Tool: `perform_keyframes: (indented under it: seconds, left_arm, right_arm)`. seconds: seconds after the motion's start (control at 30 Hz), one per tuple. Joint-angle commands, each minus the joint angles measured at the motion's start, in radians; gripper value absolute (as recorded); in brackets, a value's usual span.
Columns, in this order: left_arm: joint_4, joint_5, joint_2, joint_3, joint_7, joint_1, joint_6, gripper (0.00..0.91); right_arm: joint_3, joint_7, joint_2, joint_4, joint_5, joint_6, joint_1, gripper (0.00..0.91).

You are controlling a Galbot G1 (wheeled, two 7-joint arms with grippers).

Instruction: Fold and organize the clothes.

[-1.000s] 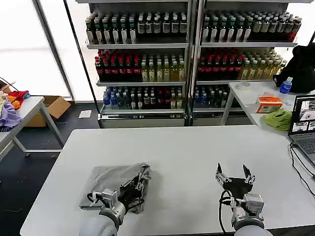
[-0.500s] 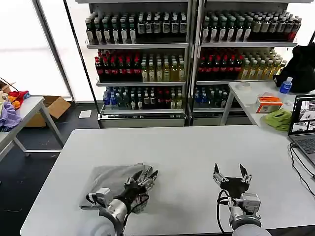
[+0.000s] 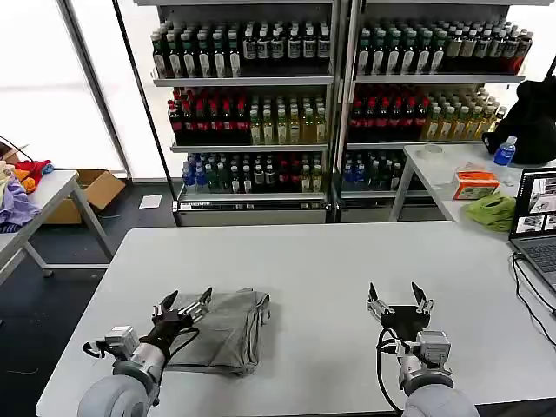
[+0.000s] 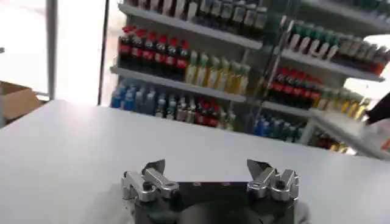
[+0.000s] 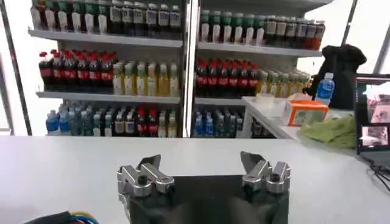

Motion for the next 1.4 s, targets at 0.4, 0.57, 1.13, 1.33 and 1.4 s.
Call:
perform_keyframes:
  seconds: [0.4,0.57,1.13,1.33,1.4]
  left_arm:
    - [0.119,0.090,0.023,-0.083,0.030,0.026,0.015,0.907]
    - [0.129,0.089,0.023,-0.084,0.038,0.028,0.019,0.907]
    - [0.144,0.093,-0.006,-0.062,0.069,0.044,0.030,0.010]
    - [0.151,0.091,-0.013,-0.059,0.069,0.040,0.030,0.010]
    - [0.152,0.086,-0.015,-0.060,0.067,0.034,0.028,0.010]
  right_arm:
    - [0.012,0.004,-0.010,0.024,0.006,-0.004,-0.011,0.907]
    - [0.010,0.004,-0.005,0.025,0.003,-0.005,-0.015,0.907]
    - [0.008,0.002,-0.004,0.021,0.004,-0.003,-0.008,0.907]
    - [0.014,0.001,-0.008,0.021,0.008,0.000,-0.007,0.907]
    - [0.013,0.001,-0.009,0.018,0.007,0.000,-0.005,0.907]
